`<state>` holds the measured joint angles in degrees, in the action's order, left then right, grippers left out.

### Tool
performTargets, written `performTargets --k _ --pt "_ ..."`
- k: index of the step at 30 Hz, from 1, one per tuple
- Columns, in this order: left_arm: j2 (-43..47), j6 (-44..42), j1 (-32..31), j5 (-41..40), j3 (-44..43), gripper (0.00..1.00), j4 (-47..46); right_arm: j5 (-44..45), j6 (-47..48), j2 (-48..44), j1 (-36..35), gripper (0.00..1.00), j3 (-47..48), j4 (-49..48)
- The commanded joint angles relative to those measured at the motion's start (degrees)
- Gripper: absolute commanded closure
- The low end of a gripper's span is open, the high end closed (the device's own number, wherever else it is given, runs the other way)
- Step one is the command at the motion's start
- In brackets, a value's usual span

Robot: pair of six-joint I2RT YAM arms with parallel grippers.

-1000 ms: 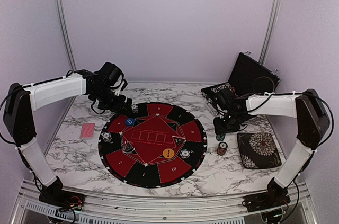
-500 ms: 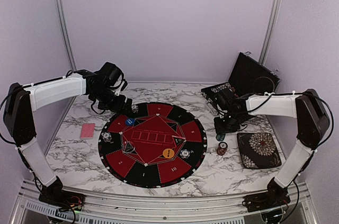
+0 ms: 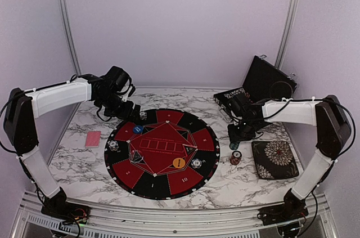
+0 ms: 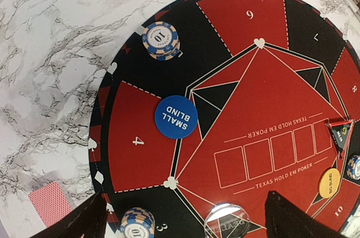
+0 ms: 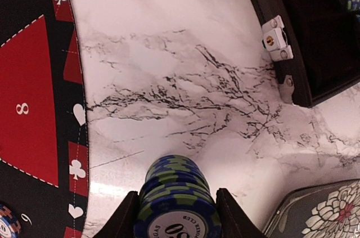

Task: Distribute texas hold em gaming equipment
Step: Pick up the pile of poker chips from the pile of poker chips.

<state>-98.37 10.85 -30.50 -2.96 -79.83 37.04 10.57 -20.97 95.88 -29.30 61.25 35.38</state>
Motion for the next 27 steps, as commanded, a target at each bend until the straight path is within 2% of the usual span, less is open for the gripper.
performTargets --k 1,27 --pt "-0.55 -0.84 -0.17 0.43 0.62 0.01 -1.07 0.32 -0.31 -2.16 0.57 0.69 2.29 0.74" --pt "-0.49 -0.93 -0.17 0.21 0.56 0.01 -1.06 0.53 0.04 -3.64 -0.16 0.70 5.87 3.26"
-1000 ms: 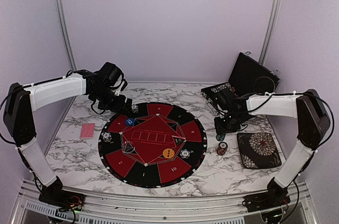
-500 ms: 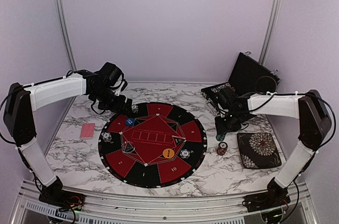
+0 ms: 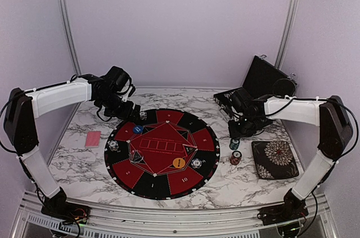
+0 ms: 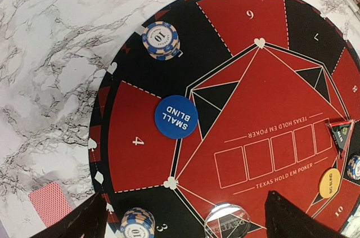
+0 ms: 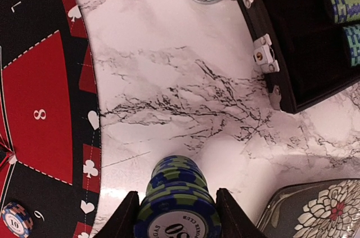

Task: Distribute texas hold em gaming equipment
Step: Pick up the pile of poker chips from the pile of poker chips, then place the poker chips pile in the big blind area.

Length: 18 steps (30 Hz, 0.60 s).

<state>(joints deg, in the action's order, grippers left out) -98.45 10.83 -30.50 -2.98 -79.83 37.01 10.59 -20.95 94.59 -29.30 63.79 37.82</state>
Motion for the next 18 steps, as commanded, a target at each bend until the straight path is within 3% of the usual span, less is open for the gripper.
performTargets --k 1,18 --pt "-0.28 -0.90 -0.17 0.22 0.53 0.01 -1.03 0.60 0.03 -2.35 -0.48 0.70 3.76 0.96" --pt "-0.16 -1.00 -0.08 0.17 0.70 0.01 -1.07 1.20 -2.86 2.14 -10.73 0.70 9.93 1.78"
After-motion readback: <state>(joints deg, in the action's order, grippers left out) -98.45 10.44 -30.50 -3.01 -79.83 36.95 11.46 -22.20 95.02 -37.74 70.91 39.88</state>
